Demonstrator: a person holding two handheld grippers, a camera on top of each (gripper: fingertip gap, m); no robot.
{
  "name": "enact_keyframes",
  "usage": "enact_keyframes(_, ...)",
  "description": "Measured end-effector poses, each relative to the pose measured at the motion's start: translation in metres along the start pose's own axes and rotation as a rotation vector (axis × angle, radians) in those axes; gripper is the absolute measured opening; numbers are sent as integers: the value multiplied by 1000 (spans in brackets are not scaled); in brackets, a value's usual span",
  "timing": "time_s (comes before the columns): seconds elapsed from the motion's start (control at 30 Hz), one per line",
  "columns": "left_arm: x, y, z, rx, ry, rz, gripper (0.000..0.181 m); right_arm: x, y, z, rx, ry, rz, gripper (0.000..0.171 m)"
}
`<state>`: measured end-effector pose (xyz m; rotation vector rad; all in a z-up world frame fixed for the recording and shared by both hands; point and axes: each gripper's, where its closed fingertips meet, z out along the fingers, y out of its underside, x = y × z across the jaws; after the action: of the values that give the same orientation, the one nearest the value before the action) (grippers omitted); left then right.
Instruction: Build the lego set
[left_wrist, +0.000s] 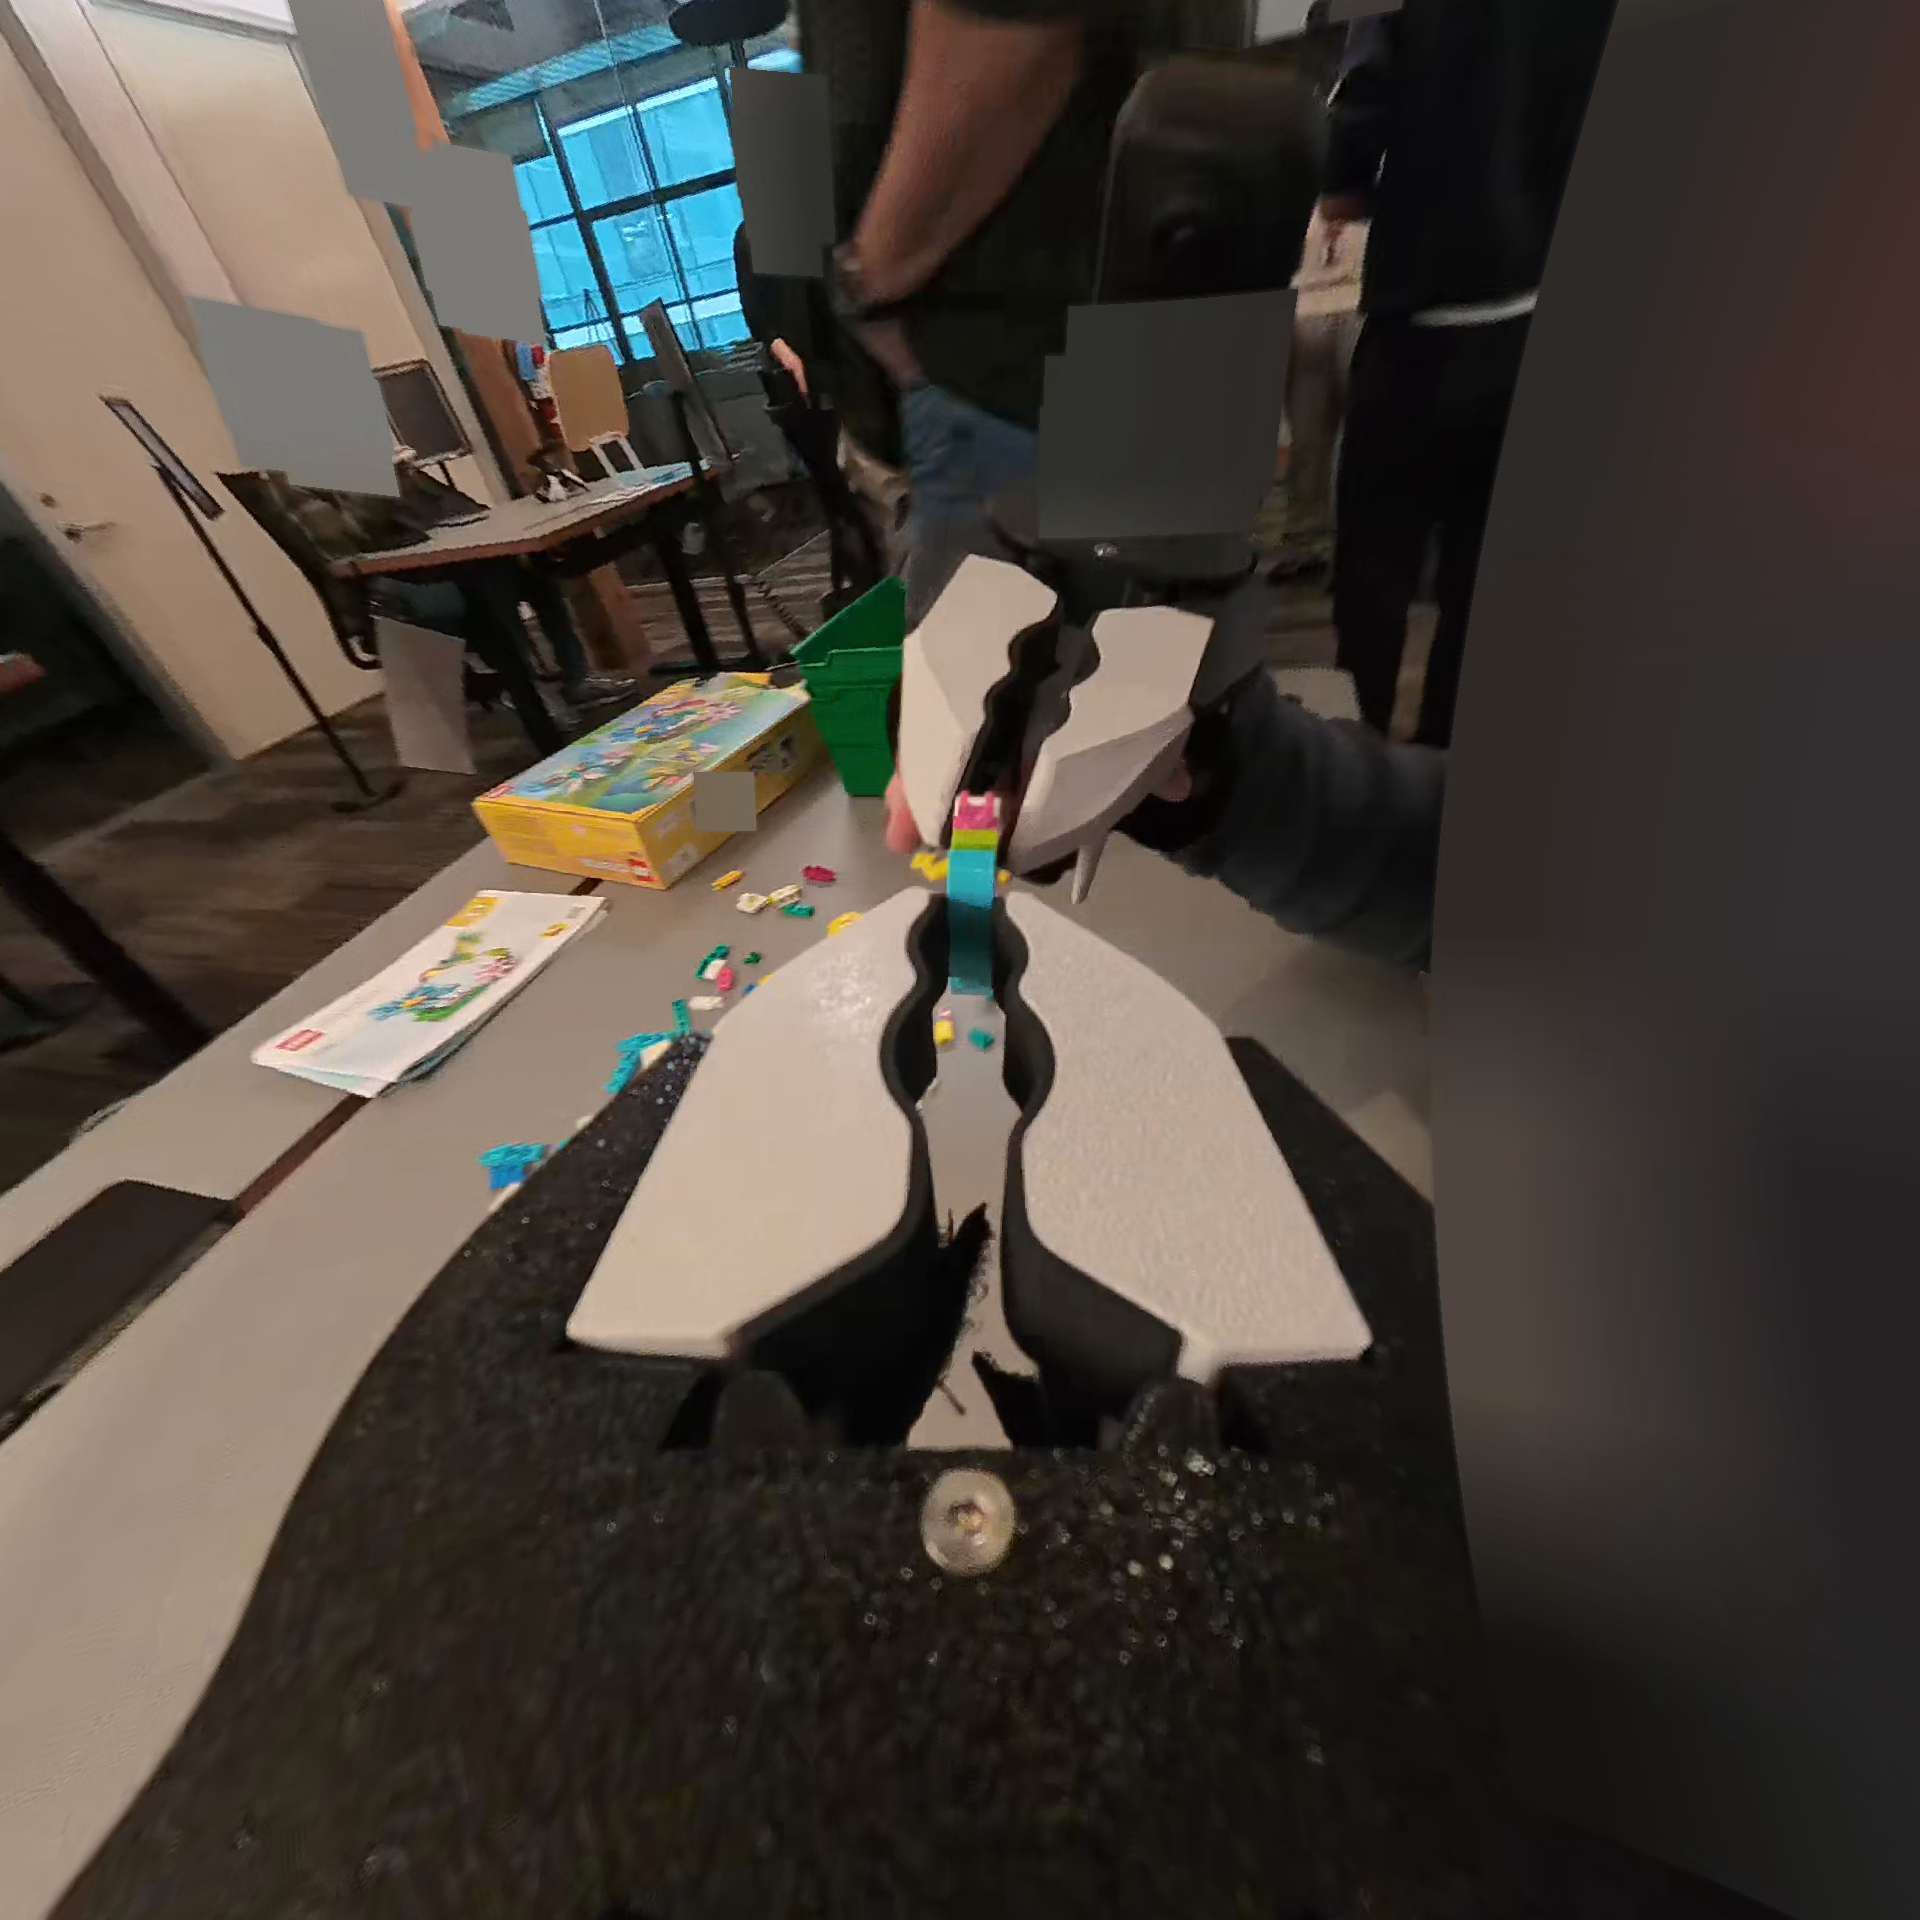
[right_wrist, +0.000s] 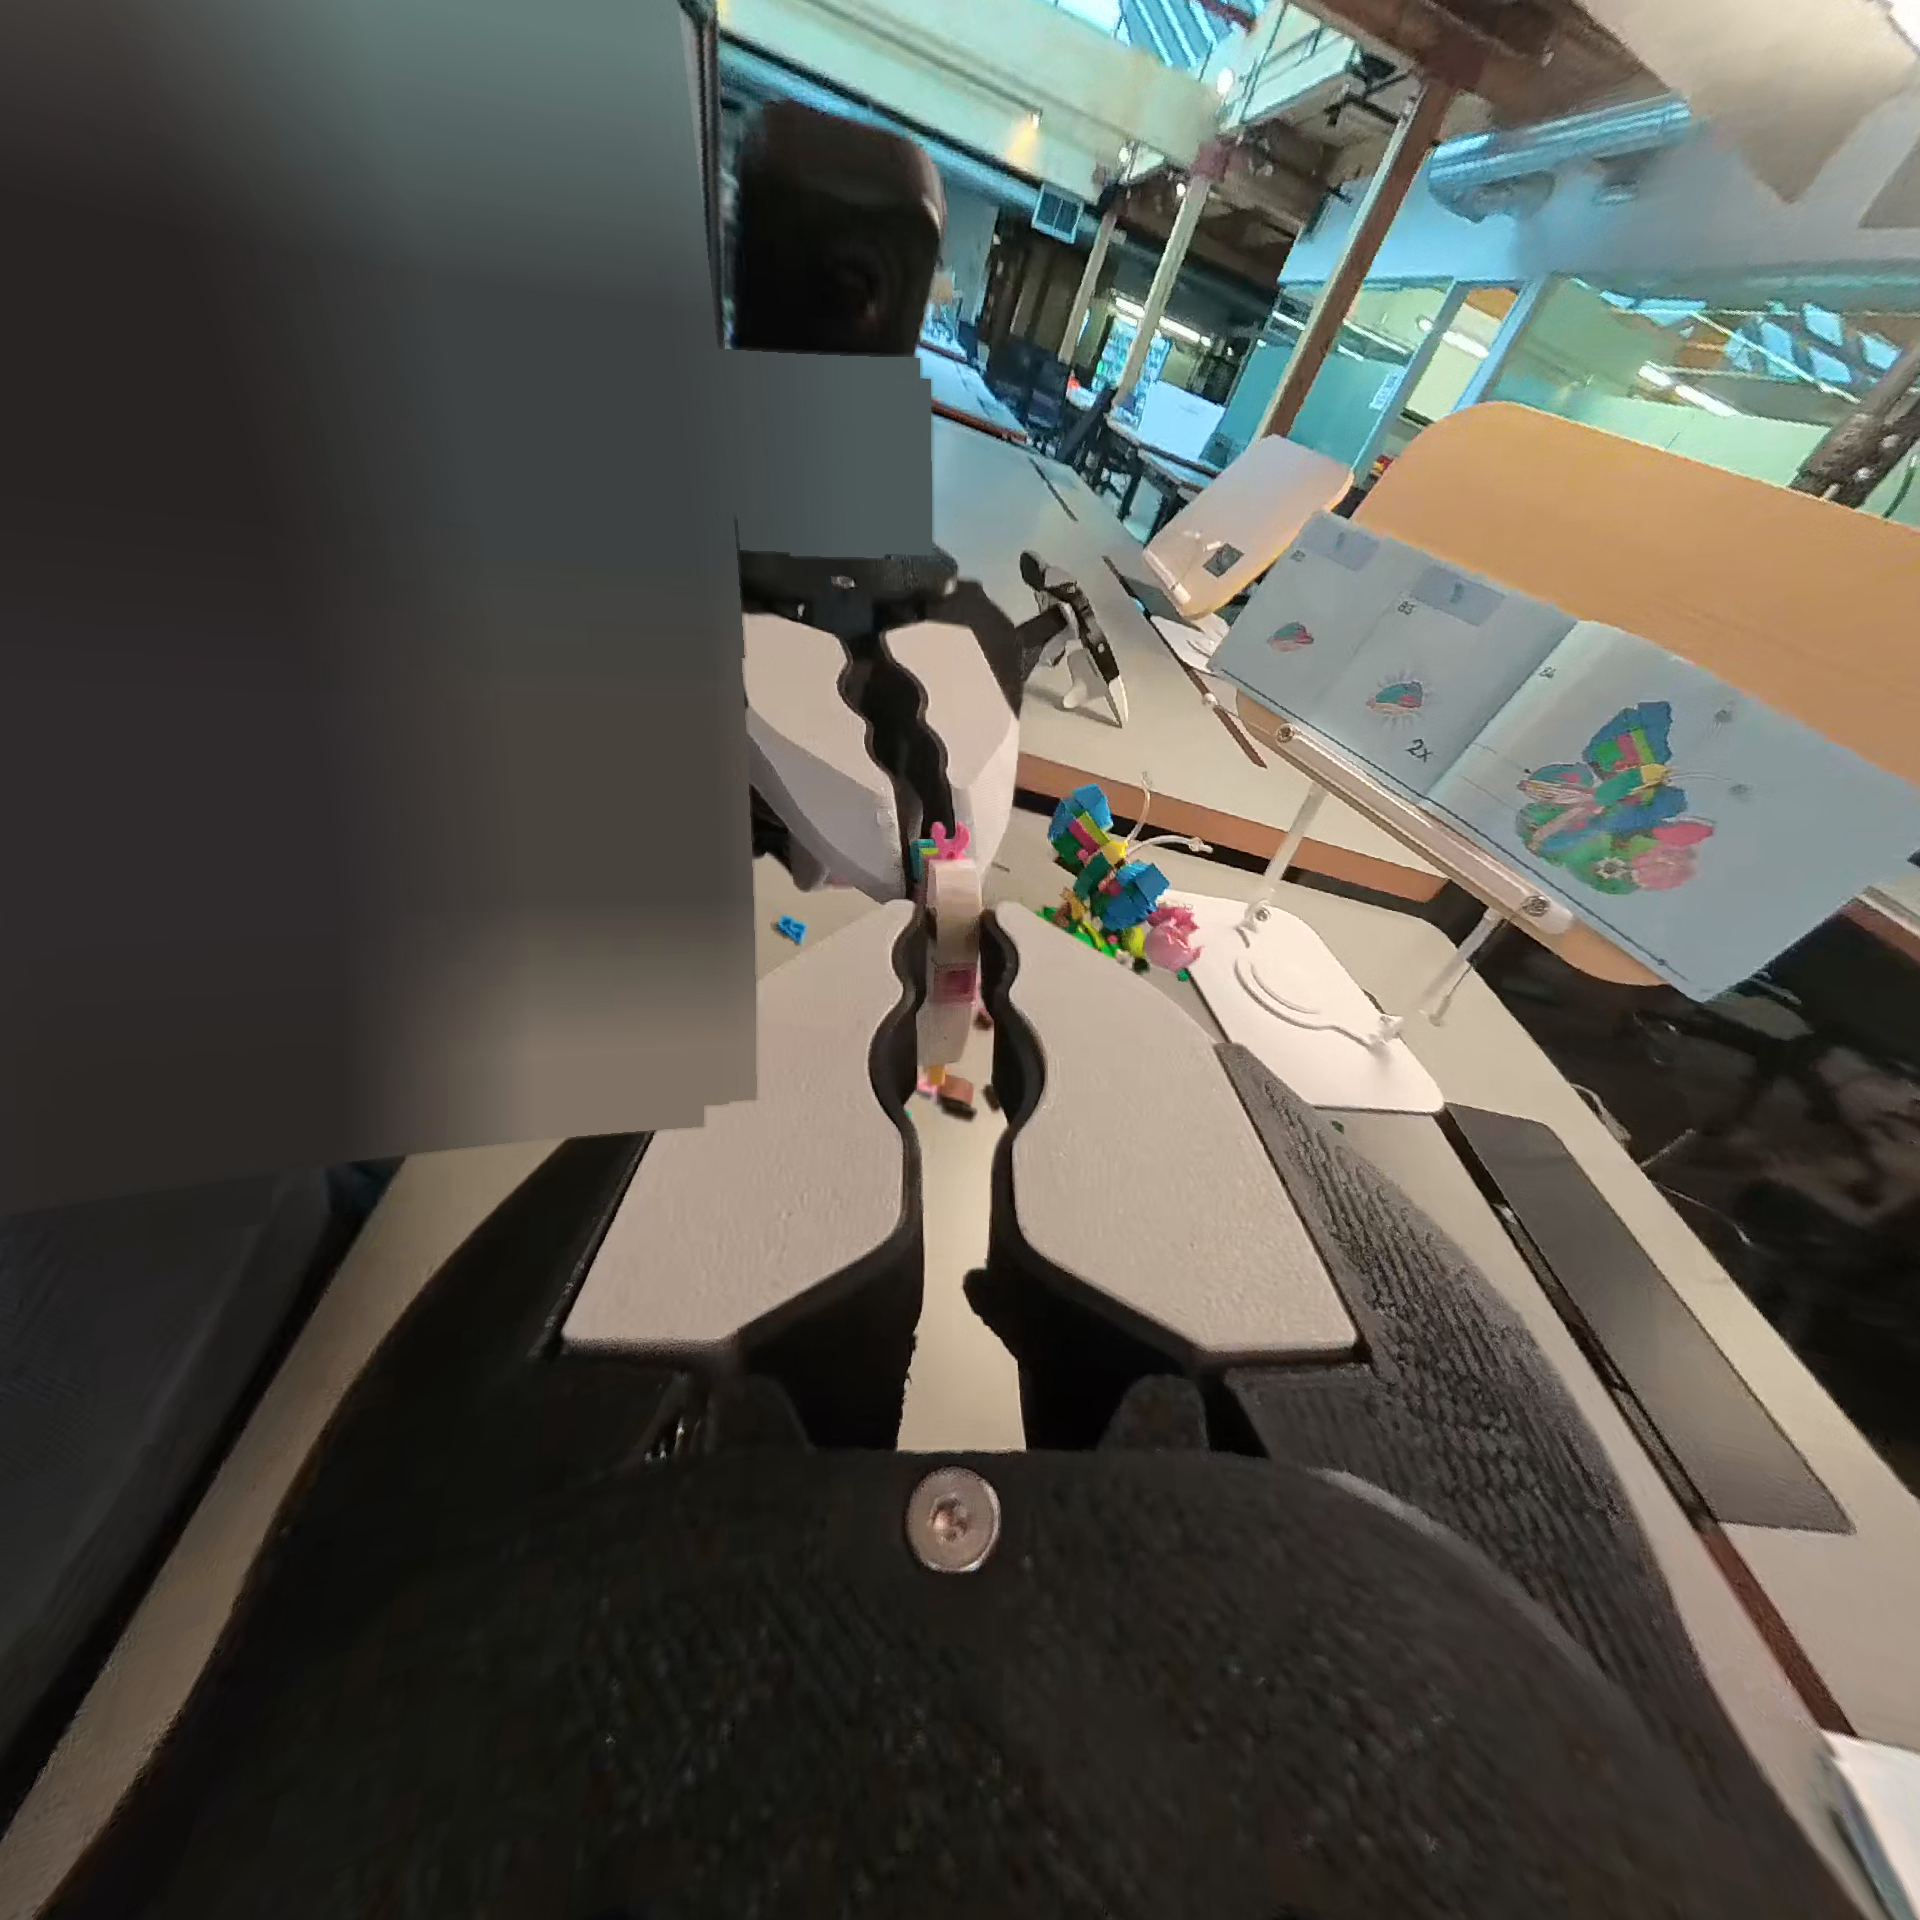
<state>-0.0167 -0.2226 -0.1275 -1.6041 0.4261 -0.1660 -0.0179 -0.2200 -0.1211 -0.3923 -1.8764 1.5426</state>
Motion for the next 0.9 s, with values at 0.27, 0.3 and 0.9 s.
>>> enact_keyframes(0.27, -2, -5, -2, 58, 41, -91, 8, 1, -7, 2, 116, -57, 140, 7)
enact_keyframes(0.3, -2, -5, -2, 60, 40, -90, 8, 1, -7, 2, 127, -65, 159, 8)
enact_keyframes(0.9, -7, -28, 18, 49, 101, -55, 8, 15, -22, -18, 156, -2, 139, 7)
